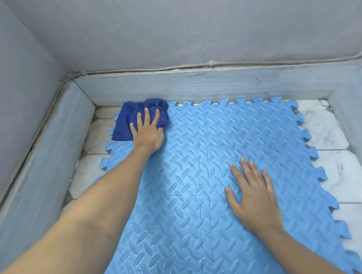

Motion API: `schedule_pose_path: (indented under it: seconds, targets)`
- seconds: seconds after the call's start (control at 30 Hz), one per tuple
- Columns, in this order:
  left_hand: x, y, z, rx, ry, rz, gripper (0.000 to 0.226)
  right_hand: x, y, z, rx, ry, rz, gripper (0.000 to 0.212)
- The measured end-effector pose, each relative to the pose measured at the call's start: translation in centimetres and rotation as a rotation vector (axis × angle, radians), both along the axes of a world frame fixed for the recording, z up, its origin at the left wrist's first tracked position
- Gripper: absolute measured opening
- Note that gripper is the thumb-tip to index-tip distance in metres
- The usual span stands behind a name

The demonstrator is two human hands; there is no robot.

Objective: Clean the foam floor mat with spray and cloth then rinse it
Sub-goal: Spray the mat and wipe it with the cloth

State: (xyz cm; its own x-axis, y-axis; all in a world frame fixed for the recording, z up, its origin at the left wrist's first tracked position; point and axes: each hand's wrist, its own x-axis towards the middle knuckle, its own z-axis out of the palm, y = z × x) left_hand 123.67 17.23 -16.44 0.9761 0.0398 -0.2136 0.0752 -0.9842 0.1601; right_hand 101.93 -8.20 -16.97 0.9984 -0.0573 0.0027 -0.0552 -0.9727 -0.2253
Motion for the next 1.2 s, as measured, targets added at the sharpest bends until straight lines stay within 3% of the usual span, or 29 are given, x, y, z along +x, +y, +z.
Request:
schedule_pose_path:
  seconds: [0.17,0.23,0.33,0.5,0.6,0.8,0.9,1.07,1.13,1.2]
  targets:
    - [-4.1,-12.5,0.4,-0.048,-0.024,-0.531,0.067,0.2,0.1,0.0,0.007,-0.02,-0.006,0.06]
    - [-5.2,-13.8,0.7,-0.04,-0.018,-0.627,0.07,0.1,0.0,0.0,0.018,-0.017,-0.001,0.06]
    - [-3.5,-8.7,0.5,-0.061,-0.046,-0.523,0.074,0.1,-0.2,0.1,0.02,-0.017,0.001,0.06]
    - [-4.2,5.8,0.1,-0.032,-0.04,-0.104,0.066,0.1,-0.2,0.0,0.026,-0.015,-0.01,0.061]
    - [-9.2,6.7,0.3,-0.059,-0.03,-0.182,0.067,0.1,-0.1,0.1,0.015,0.001,-0.019,0.062]
    - [-23.1,-0.5,0.7,-0.102,0.015,-0.645,0.08,-0.2,0.1,0.1,0.012,0.005,-0.037,0.063]
    - [-20.2,0.4,0.1,-0.096,-0.037,-0.599,0.08,0.0,0.0,-0.1,0.028,0.004,-0.027,0.062]
    - [-13.8,4.0,-0.6,-0.057,-0.086,-0.07,0.069,-0.3,-0.1,0.0,0.051,0.01,-0.023,0.065]
    - [-15.3,3.2,-0.2,-0.048,-0.065,-0.126,0.071,-0.2,0.0,0.0,0.04,0.023,-0.011,0.066]
    - [-19.7,1.8,0.4,-0.064,-0.042,-0.377,0.078,0.0,0.1,0.0,0.02,0.036,-0.007,0.068]
